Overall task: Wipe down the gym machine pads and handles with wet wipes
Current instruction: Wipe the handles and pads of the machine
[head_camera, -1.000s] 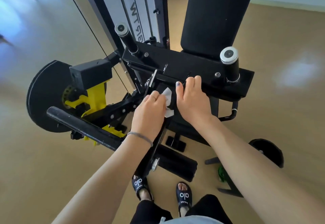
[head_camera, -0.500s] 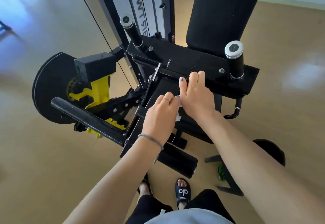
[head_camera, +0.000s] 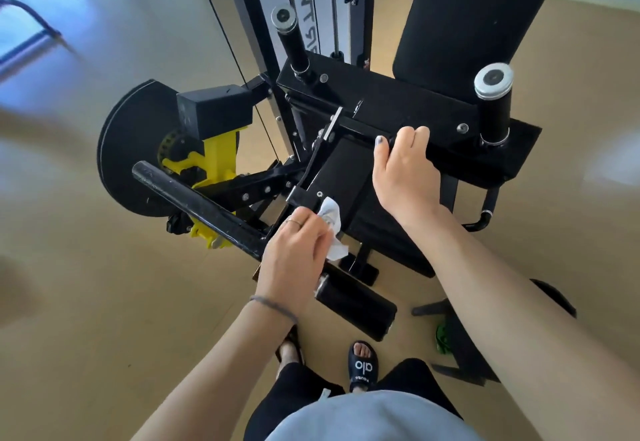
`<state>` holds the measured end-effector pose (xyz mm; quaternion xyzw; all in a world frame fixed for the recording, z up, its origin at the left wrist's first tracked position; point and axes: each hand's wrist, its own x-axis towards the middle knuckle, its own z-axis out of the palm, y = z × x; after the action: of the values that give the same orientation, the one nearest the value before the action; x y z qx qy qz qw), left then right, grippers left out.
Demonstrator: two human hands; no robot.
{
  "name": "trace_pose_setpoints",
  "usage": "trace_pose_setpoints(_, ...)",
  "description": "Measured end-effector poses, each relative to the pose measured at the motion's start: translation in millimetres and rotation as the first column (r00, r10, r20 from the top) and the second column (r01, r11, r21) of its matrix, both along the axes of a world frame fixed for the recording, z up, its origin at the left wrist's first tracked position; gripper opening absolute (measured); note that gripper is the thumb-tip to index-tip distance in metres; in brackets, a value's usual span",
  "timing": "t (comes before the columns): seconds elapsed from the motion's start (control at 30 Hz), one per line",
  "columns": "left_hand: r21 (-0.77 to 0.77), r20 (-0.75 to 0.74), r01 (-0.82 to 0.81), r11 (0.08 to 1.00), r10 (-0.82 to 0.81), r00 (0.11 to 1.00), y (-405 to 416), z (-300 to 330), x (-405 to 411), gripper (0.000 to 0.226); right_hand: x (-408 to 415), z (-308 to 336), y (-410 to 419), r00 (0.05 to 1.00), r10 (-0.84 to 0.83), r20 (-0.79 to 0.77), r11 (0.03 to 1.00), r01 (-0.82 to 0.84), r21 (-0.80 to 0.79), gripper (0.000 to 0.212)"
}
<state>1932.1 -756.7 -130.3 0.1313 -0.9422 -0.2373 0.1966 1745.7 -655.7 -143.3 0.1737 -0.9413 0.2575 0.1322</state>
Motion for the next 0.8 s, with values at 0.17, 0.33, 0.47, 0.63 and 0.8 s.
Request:
trace_pose_setpoints(0.17, 0.023, 0.01, -0.033, 0.999, 0.033, 0.999, -23.1, -9.2, 74.0, 0.014, 0.5, 0.4, -2.6, 1.0, 0.005, 0.003, 1.0, -0.005, -0.027, 0.045)
trace_pose_setpoints(0.33, 0.002, -0.038, -0.081, 0.997, 0.081, 0.996, -20.1, -11.2, 46.0, 0.012, 1.8, 0.9, -5.7, 0.999, -0.021, 0.027, 0.999, 0.022, -0.048, 0.044)
trace_pose_setpoints(0.47, -0.008, -0.036, 0.024, 1.0, -0.024, 0.999, 6.5, -12.8, 16.8, 0.015, 1.3, 0.4, -2.0, 1.0, -0.021, -0.003, 1.0, 0.021, -0.018, 0.045)
trace_pose_setpoints(0.63, -0.002, -0.051, -0.093, 0.996, 0.093, 0.994, -26.4, -17.3, 73.6, 0.006, 2.5, 0.9, -6.0, 0.998, -0.052, 0.031, 0.998, 0.053, -0.017, 0.045)
trace_pose_setpoints(0.8, -0.087, -0.082, -0.027, 0.996, 0.02, 0.996, -15.6, -14.2, 30.8, 0.005, 2.7, 2.3, -11.6, 0.992, -0.098, 0.074, 0.995, 0.1, -0.019, 0.043)
